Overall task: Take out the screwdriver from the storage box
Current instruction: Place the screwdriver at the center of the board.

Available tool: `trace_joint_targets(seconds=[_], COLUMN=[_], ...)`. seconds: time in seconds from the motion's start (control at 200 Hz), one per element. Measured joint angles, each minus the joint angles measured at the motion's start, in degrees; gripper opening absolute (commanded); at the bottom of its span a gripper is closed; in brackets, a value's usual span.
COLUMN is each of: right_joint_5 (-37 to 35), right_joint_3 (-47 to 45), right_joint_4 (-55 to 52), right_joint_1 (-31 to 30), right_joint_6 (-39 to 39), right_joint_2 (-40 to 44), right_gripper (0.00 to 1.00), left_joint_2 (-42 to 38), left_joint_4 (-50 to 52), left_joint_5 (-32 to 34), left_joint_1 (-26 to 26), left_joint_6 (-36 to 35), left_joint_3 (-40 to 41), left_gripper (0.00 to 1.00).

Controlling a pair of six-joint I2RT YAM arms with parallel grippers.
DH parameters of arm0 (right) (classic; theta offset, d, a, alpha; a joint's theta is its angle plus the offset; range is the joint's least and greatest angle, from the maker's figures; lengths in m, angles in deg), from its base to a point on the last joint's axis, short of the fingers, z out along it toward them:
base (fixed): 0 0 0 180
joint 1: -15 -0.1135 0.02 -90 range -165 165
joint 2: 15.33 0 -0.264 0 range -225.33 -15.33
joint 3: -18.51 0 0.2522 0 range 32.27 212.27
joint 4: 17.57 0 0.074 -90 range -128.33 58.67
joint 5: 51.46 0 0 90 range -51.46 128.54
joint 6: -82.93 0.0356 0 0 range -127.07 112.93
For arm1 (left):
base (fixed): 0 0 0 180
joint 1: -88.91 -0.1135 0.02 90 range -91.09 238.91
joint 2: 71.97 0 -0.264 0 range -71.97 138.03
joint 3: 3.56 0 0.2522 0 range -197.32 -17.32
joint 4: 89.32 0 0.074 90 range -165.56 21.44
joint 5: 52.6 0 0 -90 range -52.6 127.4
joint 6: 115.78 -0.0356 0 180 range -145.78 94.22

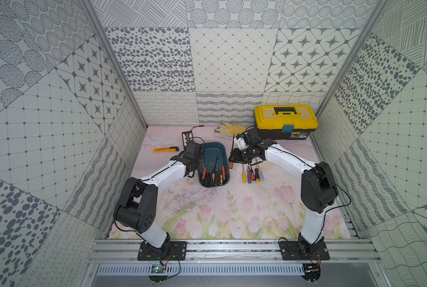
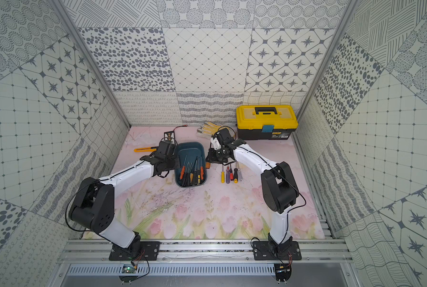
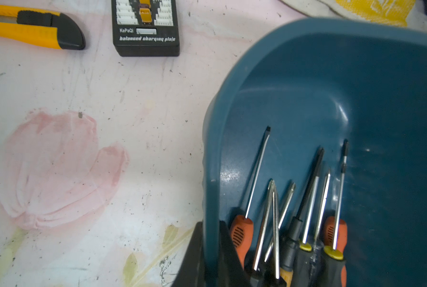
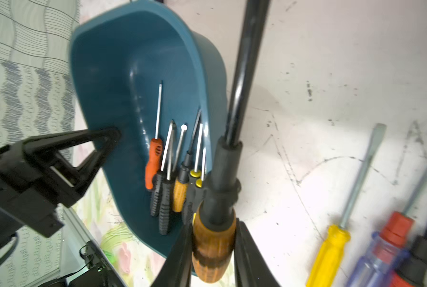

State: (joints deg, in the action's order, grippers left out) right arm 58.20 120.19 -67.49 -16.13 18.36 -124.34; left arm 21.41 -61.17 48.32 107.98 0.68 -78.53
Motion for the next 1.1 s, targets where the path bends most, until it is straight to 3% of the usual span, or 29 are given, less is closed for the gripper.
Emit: trace_joint_targets(seconds=[0.43, 1.101], right_joint_5=[-12.96, -15.56], right_joint_3=[2.62, 6.19], right_joint_4=[-11.39, -14.49], right_joint_1=[0.02, -1.68], right_joint_6=[-5.75, -5.84], right_joint_2=[-5.62, -10.32], right_gripper=[0.00, 0.00], left_joint_2=[0.00, 0.00], left_joint_4=[0.17, 0.42], left_joint_5=[0.04, 0.15], left_joint_1=[0.00, 0.00], left_joint_6=[0.00, -0.04], left_joint_3=[-0.28, -0.33], left_gripper=[0.00, 0.00])
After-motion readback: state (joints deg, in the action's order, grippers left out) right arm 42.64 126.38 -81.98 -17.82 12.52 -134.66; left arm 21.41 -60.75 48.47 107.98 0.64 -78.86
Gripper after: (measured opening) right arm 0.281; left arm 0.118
